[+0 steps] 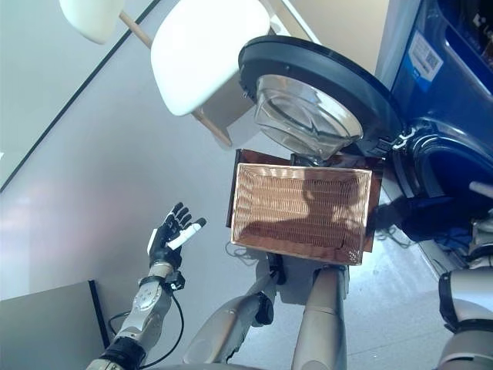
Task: Pick up the clothes and place them into the washing machine
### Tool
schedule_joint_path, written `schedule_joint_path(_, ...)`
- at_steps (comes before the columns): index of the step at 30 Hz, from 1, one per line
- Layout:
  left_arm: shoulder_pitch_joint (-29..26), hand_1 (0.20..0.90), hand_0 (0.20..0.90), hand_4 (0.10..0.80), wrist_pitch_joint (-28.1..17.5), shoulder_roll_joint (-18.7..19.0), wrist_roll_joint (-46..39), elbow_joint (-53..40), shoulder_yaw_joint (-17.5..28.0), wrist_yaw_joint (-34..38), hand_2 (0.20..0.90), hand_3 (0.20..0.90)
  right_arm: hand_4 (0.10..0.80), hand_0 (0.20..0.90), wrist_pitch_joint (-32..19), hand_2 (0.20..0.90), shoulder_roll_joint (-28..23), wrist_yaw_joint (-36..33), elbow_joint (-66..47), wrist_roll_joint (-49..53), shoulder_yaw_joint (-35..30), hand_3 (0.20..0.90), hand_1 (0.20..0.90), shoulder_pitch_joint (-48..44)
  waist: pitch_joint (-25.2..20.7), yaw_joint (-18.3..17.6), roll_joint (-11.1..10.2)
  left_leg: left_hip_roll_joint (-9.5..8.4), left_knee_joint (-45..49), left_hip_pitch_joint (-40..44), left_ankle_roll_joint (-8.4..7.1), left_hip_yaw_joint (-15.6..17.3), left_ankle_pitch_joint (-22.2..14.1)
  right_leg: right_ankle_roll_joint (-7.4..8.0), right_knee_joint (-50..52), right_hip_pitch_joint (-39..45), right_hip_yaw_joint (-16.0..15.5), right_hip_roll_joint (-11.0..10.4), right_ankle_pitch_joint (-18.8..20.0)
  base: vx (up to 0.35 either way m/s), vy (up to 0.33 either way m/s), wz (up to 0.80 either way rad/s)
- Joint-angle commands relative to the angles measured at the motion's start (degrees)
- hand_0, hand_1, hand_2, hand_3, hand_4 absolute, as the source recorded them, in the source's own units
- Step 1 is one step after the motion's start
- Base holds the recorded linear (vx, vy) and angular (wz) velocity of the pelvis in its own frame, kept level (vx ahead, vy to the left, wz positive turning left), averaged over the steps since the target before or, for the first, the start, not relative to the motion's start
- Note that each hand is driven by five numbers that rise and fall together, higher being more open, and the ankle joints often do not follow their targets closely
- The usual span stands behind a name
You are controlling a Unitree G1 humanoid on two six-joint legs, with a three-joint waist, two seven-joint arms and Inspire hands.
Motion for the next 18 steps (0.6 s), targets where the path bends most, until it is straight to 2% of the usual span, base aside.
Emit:
schedule_joint_path(1, 0.3, 0.900, 0.900, 0.800, -3.5, 3.1, 0.7, -2.2, 5.4, 0.8, 0.900, 0.900, 0.800, 0.900, -3.2, 0.900, -4.5, -2.7, -5.5, -6.0, 7.0, 0.900, 0.900, -3.0, -4.4, 3.1, -4.3, 1.07, -0.9, -0.1, -4.11, -2.5, -1.4, -6.81, -4.5, 2.5, -4.3, 3.1, 4.6, 0.000, 0.000, 0.00)
schedule_joint_path(4, 0.2, 0.900, 0.900, 0.800, -3.1, 3.0, 1.6, -1.8, 6.3, 1.1, 0.900, 0.900, 0.800, 0.900, -3.3, 0.900, -0.8, -2.5, -7.1, -8.0, 6.5, 0.900, 0.900, 1.0, -4.7, 3.0, -5.2, 0.98, -0.9, 0.9, -3.90, -2.8, -1.7, -6.53, -5.3, 4.2, -4.4, 2.9, 5.0, 0.000, 0.000, 0.00)
schedule_joint_path(11, -0.1, 0.900, 0.900, 0.800, -3.1, 3.5, 2.8, -0.8, 8.4, 2.2, 0.900, 0.900, 0.800, 0.900, -3.6, 0.900, 4.3, -2.3, -11.6, -10.8, 4.7, 0.900, 0.900, 7.9, -5.1, 2.8, -6.4, 0.64, -0.9, 3.1, -3.43, -3.3, -2.4, -6.05, -7.3, 7.5, -4.6, 2.4, 5.8, 0.002, 0.009, -0.01)
schedule_joint_path(18, 0.3, 0.900, 0.900, 0.800, -3.1, 4.3, 3.5, -1.2, 10.4, 2.2, 0.900, 0.900, 0.800, 0.900, -3.9, 0.900, 5.2, 0.2, -18.8, -18.1, 7.9, 0.900, 0.900, 14.6, -5.1, 2.2, -7.7, 0.52, -0.9, 4.5, -3.14, -3.4, -2.8, -5.59, -8.7, 9.5, -4.5, 2.1, 6.5, -0.002, 0.010, -0.02)
